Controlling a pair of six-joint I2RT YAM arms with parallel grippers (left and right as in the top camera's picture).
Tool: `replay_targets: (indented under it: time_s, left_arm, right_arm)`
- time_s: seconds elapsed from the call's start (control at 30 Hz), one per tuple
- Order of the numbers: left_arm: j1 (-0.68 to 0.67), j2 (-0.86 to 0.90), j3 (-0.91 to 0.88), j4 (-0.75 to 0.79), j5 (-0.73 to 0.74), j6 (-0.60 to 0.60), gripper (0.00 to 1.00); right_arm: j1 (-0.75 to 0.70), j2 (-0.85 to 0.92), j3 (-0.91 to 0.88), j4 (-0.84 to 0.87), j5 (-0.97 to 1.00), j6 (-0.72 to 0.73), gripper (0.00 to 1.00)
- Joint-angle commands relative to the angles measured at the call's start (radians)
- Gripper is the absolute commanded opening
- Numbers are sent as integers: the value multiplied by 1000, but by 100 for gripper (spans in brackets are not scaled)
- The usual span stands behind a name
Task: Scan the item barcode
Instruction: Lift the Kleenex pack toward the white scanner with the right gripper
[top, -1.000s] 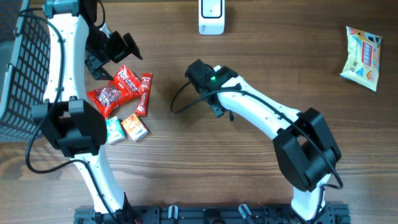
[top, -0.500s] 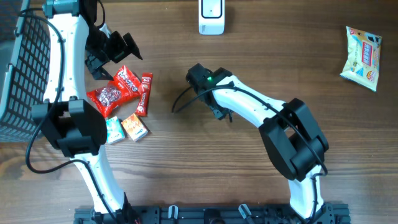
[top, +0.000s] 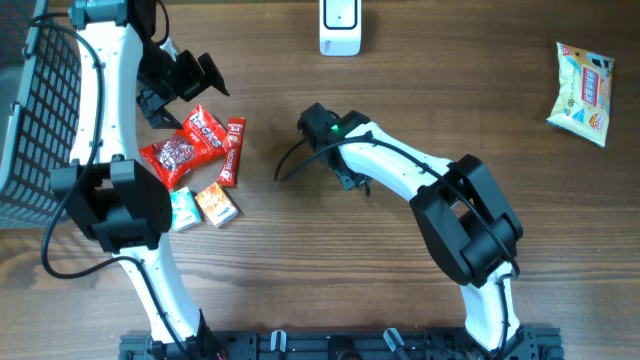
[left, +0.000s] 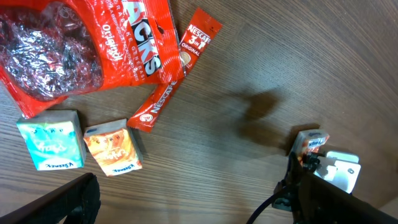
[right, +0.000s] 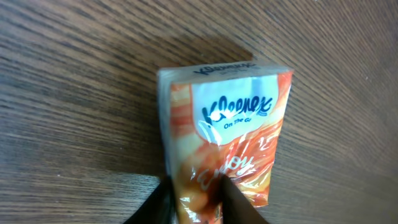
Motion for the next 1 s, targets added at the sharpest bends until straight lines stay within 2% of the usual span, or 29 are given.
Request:
replay_targets:
  time_s: [0.0,0.17,0.33,0.5,0.7,0.83,0.97]
  left_arm:
    - [-4,-11,9,-2,-10,6,100]
    - [-4,-11,9,-1,-10,5,100]
    - [-4,-11,9,-1,-10,5,100]
    - [-4,-11,9,-2,-10,6,100]
    - [-4,-11,9,-2,-14,6,100]
    - [-4,-11,9,3,-14,5,100]
    - [-4,-11,9,3,-14,6,100]
  right_arm:
    - [3,21,-5,11,-15,18,4]
    - [3,20,3,9,-22,55,4]
    - [0,-4,90,-35,-72,82,4]
    - [-43,-58,235,-72,-258,37,4]
    - [-123,-76,304,-60,-425,28,4]
    - [-201,-76,328,34,-659,16,4]
    - [-297,-75,328,238,-919,41,4]
